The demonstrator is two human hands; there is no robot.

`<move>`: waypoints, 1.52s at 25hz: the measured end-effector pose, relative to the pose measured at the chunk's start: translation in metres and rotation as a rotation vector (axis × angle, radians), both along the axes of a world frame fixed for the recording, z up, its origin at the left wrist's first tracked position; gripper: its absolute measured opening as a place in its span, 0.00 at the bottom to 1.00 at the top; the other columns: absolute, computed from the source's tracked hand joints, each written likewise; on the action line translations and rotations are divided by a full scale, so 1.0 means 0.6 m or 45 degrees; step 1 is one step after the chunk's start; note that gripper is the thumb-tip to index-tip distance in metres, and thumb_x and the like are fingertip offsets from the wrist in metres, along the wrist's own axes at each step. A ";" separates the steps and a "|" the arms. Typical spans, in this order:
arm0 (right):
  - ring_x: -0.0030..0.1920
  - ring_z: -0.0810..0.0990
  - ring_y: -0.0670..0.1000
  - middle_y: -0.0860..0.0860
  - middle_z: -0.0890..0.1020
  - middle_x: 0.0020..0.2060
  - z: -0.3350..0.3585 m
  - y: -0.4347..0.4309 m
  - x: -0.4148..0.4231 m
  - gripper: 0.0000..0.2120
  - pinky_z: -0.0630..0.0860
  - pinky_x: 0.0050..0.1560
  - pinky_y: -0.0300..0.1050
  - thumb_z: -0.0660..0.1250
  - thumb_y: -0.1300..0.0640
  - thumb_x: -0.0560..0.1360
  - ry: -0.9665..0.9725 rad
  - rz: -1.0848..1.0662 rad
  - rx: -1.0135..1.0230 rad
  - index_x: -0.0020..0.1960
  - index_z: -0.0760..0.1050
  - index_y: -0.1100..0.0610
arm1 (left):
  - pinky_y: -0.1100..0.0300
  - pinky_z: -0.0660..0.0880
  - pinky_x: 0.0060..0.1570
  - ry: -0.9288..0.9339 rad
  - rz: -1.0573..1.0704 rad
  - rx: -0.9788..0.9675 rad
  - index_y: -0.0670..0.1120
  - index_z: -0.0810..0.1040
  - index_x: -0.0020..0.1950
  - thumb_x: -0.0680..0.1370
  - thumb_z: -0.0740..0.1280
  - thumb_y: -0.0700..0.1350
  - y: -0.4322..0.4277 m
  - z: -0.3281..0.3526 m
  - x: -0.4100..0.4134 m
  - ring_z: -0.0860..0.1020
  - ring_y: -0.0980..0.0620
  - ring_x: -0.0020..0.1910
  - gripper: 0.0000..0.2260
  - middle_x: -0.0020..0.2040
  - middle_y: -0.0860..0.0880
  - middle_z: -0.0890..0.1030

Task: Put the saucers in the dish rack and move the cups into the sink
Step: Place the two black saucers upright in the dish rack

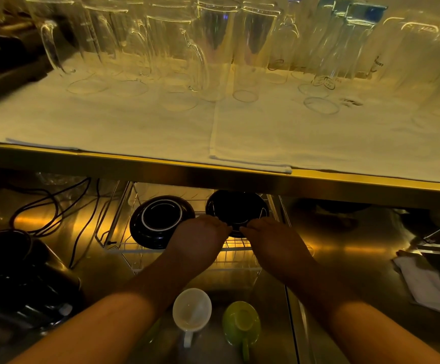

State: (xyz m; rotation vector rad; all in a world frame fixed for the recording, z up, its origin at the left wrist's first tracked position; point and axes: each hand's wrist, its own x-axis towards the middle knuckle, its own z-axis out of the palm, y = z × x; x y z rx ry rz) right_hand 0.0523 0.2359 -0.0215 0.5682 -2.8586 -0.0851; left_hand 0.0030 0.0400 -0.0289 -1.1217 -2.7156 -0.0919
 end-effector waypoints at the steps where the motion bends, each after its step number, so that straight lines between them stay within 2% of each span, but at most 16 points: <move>1: 0.51 0.82 0.58 0.57 0.84 0.52 -0.001 -0.001 0.001 0.22 0.79 0.49 0.52 0.77 0.64 0.66 -0.024 -0.002 0.020 0.59 0.80 0.59 | 0.52 0.78 0.57 -0.013 -0.009 0.031 0.49 0.77 0.66 0.82 0.64 0.44 -0.003 0.000 0.003 0.80 0.49 0.59 0.13 0.61 0.47 0.82; 3: 0.55 0.81 0.58 0.57 0.83 0.55 0.002 -0.001 0.004 0.21 0.77 0.53 0.52 0.75 0.63 0.69 -0.024 -0.006 0.007 0.61 0.79 0.59 | 0.50 0.76 0.62 -0.050 0.008 0.214 0.49 0.79 0.66 0.80 0.67 0.49 -0.025 0.000 0.012 0.78 0.47 0.64 0.15 0.65 0.47 0.81; 5: 0.54 0.81 0.57 0.54 0.84 0.55 0.010 -0.010 0.011 0.20 0.77 0.53 0.51 0.75 0.58 0.69 0.034 -0.038 -0.131 0.61 0.79 0.57 | 0.47 0.72 0.65 -0.041 0.125 0.360 0.51 0.77 0.69 0.78 0.68 0.55 -0.068 0.000 0.017 0.76 0.45 0.68 0.20 0.68 0.47 0.79; 7: 0.55 0.80 0.53 0.51 0.83 0.55 0.021 -0.040 0.019 0.21 0.75 0.52 0.47 0.72 0.52 0.71 0.077 -0.034 -0.284 0.63 0.77 0.53 | 0.45 0.68 0.68 -0.044 0.299 0.337 0.52 0.72 0.73 0.76 0.66 0.61 -0.121 0.002 0.015 0.72 0.44 0.70 0.27 0.71 0.47 0.75; 10: 0.58 0.76 0.50 0.49 0.81 0.58 0.025 -0.110 0.017 0.21 0.69 0.53 0.41 0.66 0.49 0.74 0.031 0.086 -0.399 0.66 0.73 0.51 | 0.46 0.63 0.73 -0.245 0.467 0.219 0.53 0.65 0.77 0.73 0.70 0.65 -0.184 0.008 0.008 0.64 0.44 0.76 0.36 0.78 0.47 0.67; 14: 0.62 0.75 0.53 0.52 0.80 0.61 0.018 -0.183 0.008 0.20 0.71 0.58 0.45 0.64 0.50 0.76 -0.097 0.061 -0.487 0.67 0.74 0.54 | 0.47 0.64 0.74 -0.310 0.438 0.148 0.53 0.66 0.77 0.75 0.71 0.62 -0.216 0.012 0.013 0.64 0.46 0.76 0.34 0.78 0.48 0.66; 16: 0.56 0.78 0.54 0.53 0.83 0.55 0.018 -0.200 0.007 0.17 0.74 0.54 0.48 0.64 0.50 0.77 -0.027 0.015 -0.504 0.62 0.78 0.56 | 0.47 0.68 0.72 -0.241 0.430 0.143 0.53 0.68 0.76 0.76 0.70 0.61 -0.219 0.014 0.019 0.68 0.46 0.74 0.31 0.77 0.47 0.69; 18: 0.45 0.79 0.51 0.51 0.84 0.44 0.021 -0.209 0.002 0.14 0.76 0.45 0.47 0.62 0.49 0.78 0.000 -0.049 -0.582 0.52 0.82 0.55 | 0.48 0.72 0.67 -0.139 0.405 0.093 0.51 0.70 0.75 0.77 0.68 0.60 -0.214 0.015 0.023 0.72 0.46 0.71 0.29 0.74 0.47 0.73; 21: 0.28 0.76 0.47 0.49 0.78 0.27 0.026 -0.225 -0.004 0.20 0.72 0.30 0.45 0.60 0.45 0.79 -0.167 -0.191 -0.753 0.33 0.77 0.53 | 0.51 0.78 0.55 -0.017 0.385 0.044 0.50 0.72 0.73 0.78 0.65 0.61 -0.212 0.014 0.027 0.79 0.47 0.62 0.26 0.67 0.47 0.79; 23: 0.27 0.79 0.50 0.53 0.81 0.28 0.028 -0.232 -0.010 0.22 0.76 0.29 0.45 0.61 0.44 0.79 -0.389 -0.348 -1.013 0.33 0.78 0.57 | 0.54 0.78 0.46 0.057 0.427 0.142 0.51 0.73 0.70 0.78 0.63 0.63 -0.212 0.018 0.028 0.82 0.49 0.54 0.25 0.61 0.48 0.83; 26: 0.39 0.86 0.53 0.57 0.86 0.43 0.038 -0.251 -0.008 0.15 0.84 0.43 0.50 0.65 0.47 0.78 -0.864 -0.405 -1.890 0.49 0.81 0.59 | 0.58 0.78 0.38 0.015 0.491 0.548 0.54 0.77 0.63 0.78 0.60 0.66 -0.211 0.025 0.037 0.82 0.53 0.43 0.22 0.49 0.52 0.84; 27: 0.44 0.86 0.54 0.56 0.86 0.47 0.041 -0.258 -0.009 0.12 0.83 0.47 0.51 0.66 0.50 0.79 -0.895 -0.339 -2.093 0.54 0.80 0.57 | 0.58 0.78 0.38 -0.043 0.500 0.672 0.55 0.77 0.62 0.78 0.59 0.67 -0.209 0.027 0.041 0.82 0.55 0.42 0.22 0.47 0.53 0.84; 29: 0.49 0.85 0.53 0.54 0.86 0.51 0.051 -0.273 -0.017 0.10 0.82 0.50 0.50 0.66 0.54 0.79 -0.799 -0.270 -2.237 0.59 0.78 0.55 | 0.62 0.75 0.38 -0.139 0.520 0.813 0.55 0.77 0.62 0.78 0.60 0.67 -0.207 0.025 0.051 0.81 0.57 0.43 0.21 0.48 0.55 0.83; 33: 0.52 0.83 0.53 0.52 0.83 0.52 0.082 -0.298 -0.040 0.11 0.83 0.49 0.51 0.66 0.58 0.78 -0.587 -0.327 -1.901 0.60 0.78 0.56 | 0.66 0.73 0.42 -0.251 0.558 0.985 0.57 0.74 0.64 0.76 0.67 0.64 -0.220 0.023 0.056 0.80 0.59 0.51 0.20 0.56 0.57 0.82; 36: 0.45 0.81 0.45 0.42 0.81 0.46 0.102 -0.314 -0.042 0.08 0.80 0.35 0.39 0.67 0.56 0.77 -0.418 -0.309 -1.575 0.54 0.78 0.47 | 0.66 0.74 0.44 -0.415 0.492 1.155 0.64 0.72 0.62 0.73 0.67 0.69 -0.242 0.033 0.059 0.78 0.69 0.51 0.21 0.53 0.69 0.77; 38: 0.44 0.78 0.41 0.39 0.80 0.43 0.105 -0.318 -0.039 0.08 0.77 0.37 0.40 0.67 0.54 0.76 -0.260 -0.255 -1.266 0.52 0.78 0.42 | 0.66 0.72 0.42 -0.342 0.504 1.153 0.68 0.72 0.58 0.73 0.67 0.68 -0.255 0.039 0.057 0.76 0.69 0.49 0.15 0.51 0.70 0.74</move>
